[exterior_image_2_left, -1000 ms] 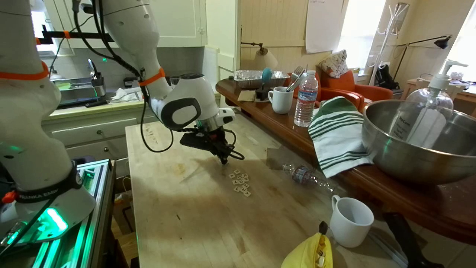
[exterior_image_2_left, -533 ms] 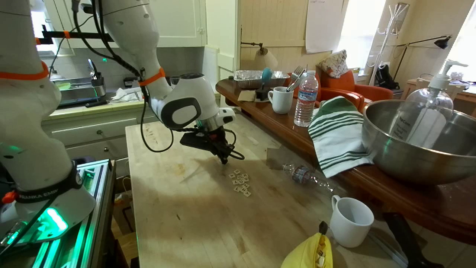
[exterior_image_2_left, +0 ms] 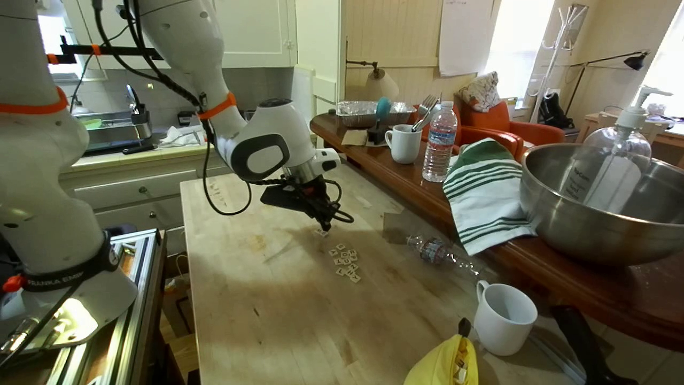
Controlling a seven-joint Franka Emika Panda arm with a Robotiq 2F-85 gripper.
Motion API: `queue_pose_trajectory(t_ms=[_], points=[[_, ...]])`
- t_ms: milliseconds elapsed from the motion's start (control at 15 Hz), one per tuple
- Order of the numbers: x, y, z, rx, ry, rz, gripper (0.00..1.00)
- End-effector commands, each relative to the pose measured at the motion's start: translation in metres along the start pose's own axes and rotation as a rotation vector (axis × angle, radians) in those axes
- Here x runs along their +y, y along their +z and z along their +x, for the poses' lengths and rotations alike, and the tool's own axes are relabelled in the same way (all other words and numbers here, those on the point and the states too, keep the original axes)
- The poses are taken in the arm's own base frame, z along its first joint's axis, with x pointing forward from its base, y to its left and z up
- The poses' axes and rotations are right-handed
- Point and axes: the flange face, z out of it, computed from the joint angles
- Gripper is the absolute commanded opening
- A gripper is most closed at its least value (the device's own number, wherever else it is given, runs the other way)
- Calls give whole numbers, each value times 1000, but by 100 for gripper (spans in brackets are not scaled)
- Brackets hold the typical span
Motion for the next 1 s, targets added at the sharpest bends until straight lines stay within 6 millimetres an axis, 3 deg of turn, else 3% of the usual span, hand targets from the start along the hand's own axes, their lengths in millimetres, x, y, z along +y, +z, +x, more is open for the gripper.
queue_pose_trajectory(t_ms=[0, 400, 933], points=[[12, -13, -14, -19, 42, -19, 0], [46, -12, -40, -48, 131, -55, 0], [47, 6, -51, -78, 147, -40, 0]])
